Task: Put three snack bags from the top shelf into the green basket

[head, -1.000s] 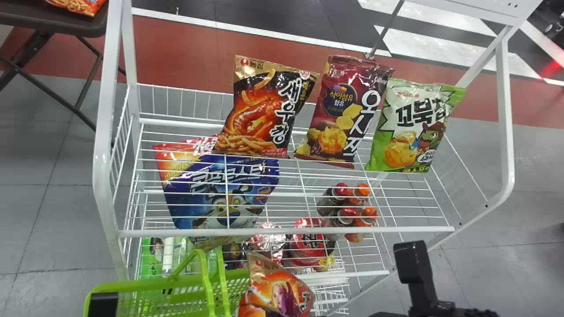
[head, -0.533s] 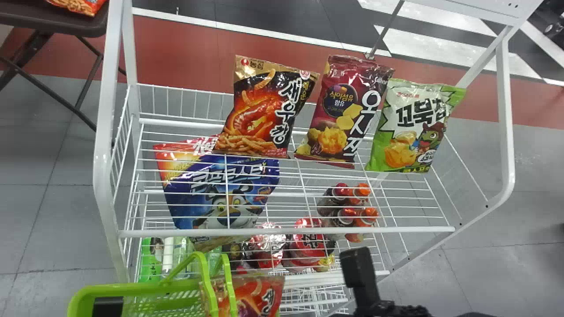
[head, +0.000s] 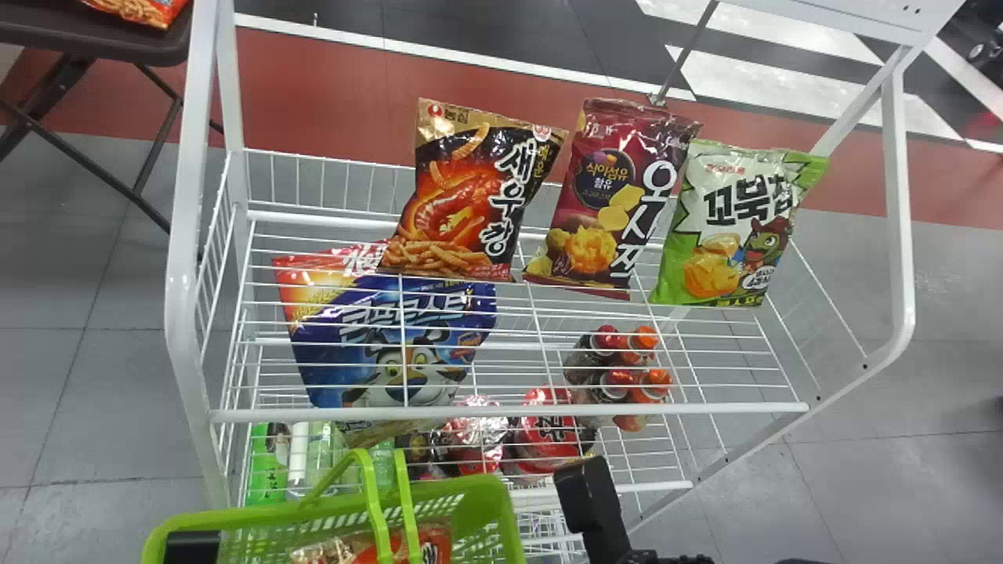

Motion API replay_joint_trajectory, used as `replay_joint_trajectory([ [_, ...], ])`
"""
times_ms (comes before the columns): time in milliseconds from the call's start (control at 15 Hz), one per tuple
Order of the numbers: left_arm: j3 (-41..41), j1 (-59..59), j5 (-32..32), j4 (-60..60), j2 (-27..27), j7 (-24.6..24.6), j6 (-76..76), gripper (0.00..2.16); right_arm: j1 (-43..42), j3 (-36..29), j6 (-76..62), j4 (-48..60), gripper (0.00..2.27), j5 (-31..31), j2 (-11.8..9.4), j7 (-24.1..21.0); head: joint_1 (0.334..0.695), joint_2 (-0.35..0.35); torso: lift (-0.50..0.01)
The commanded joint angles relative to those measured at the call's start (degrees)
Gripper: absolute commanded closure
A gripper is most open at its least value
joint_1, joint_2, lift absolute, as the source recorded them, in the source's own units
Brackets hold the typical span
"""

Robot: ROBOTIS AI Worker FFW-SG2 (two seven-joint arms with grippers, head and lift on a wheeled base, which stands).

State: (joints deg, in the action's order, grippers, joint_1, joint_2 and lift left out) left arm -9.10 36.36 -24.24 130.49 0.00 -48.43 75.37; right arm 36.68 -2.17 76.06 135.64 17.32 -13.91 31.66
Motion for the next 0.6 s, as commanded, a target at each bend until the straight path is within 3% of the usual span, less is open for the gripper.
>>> replay_joint_trajectory([
  [0,0.0,0.0,0.0,0.0,-0.1,0.0,-0.2,2.14,1.1,-0.8,1.2,2.7,0.0,-2.3,-0.1,-0.1,0.695,-0.35,-0.05],
  [333,0.0,0.0,0.1,-0.2,-0.1,0.0,-0.2,2.14,3.1,-6.4,1.2,10.1,0.06,0.5,0.5,0.1,0.695,-0.35,-0.05],
  [533,0.0,0.3,0.2,-0.2,-0.1,-0.1,-0.2,2.14,3.1,-9.0,-13.0,11.7,0.06,1.8,1.8,-1.3,0.695,-0.35,-0.05],
])
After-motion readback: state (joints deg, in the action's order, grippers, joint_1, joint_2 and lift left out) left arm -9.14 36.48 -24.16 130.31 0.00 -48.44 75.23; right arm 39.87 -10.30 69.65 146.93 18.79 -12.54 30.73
